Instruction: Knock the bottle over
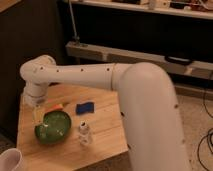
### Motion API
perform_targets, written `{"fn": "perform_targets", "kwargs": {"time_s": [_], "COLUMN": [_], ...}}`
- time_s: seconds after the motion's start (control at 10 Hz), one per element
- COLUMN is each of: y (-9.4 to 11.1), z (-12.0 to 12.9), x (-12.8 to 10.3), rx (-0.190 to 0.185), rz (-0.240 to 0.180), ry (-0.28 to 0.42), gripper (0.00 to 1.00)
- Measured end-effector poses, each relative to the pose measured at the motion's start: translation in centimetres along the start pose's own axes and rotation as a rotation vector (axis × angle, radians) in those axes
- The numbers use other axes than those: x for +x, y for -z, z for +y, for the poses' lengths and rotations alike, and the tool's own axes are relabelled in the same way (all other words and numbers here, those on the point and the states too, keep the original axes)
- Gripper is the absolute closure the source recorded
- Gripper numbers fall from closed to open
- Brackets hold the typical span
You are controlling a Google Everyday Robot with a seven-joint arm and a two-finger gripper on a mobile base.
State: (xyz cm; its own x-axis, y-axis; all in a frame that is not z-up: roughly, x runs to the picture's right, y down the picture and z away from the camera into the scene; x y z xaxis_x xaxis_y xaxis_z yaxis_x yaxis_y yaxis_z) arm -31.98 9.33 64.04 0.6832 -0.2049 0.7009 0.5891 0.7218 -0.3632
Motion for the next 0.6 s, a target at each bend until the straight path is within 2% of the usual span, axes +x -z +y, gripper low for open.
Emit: {"fn": "perform_targets", "kwargs": {"time_s": [0.2,0.3,0.4,0.6], "y": [2.4,3.6,4.2,5.0], "z": [2.9,5.6,7.2,9.4], "x": [1.1,2.4,3.0,3.9], "rx": [0.025,0.043,0.056,0.073], "rz": [0.017,0.026,0.027,0.032], "ry": [-0.051,-0.089,-0.107,-0.132], "gripper": [0.63,0.76,0.82,0.84]}}
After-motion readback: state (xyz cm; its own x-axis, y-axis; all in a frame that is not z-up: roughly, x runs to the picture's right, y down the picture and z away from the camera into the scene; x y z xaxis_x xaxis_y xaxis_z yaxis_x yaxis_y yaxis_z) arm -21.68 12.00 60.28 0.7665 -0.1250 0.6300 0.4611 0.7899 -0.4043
